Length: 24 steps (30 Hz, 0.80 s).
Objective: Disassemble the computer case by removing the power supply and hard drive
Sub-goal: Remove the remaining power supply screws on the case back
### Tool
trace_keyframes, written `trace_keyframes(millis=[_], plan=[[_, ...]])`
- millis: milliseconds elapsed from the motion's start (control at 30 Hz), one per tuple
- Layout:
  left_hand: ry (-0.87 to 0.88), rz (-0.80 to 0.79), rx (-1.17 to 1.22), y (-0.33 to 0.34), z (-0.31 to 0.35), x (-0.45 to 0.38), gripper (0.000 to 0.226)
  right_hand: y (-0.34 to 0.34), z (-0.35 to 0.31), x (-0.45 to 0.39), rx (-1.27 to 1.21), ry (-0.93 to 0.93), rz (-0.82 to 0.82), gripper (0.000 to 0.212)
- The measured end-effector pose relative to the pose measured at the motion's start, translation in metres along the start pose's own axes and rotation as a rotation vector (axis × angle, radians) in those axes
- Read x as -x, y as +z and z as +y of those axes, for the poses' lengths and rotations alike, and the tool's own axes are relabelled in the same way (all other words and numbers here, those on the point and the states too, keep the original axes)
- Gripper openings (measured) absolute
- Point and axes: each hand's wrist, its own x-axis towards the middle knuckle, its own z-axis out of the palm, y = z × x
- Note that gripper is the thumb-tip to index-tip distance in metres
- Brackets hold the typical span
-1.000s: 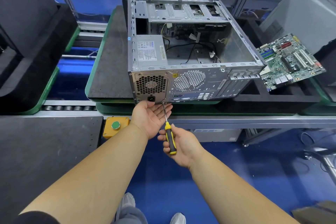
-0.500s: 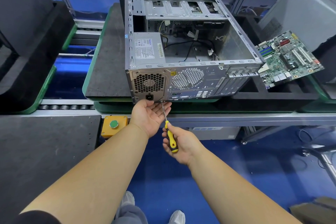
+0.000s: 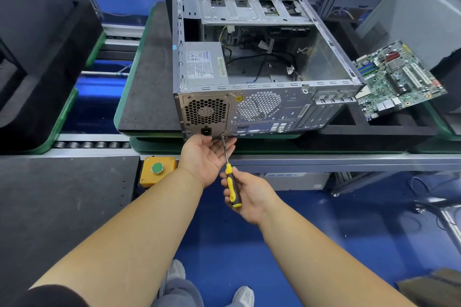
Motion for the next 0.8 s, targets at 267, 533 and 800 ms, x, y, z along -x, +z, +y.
trace_keyframes(millis=[267, 533, 800], plan=[[0.0, 0.008, -0.002, -0.0001, -0.0008, -0.0021, 0.04, -0.0032, 0.0002, -0.003, 0.007, -0.035, 0.064, 0.02], [0.004, 0.009, -0.001, -0.0014, -0.0003, -0.0017, 0.041, -0.0009, -0.0048, -0.0058, -0.113, 0.021, 0.014, 0.023], [0.003, 0.015, -0.017, -0.0001, 0.0, 0.0018, 0.041, -0.0023, -0.002, -0.0073, -0.079, 0.022, -0.006, 0.036]])
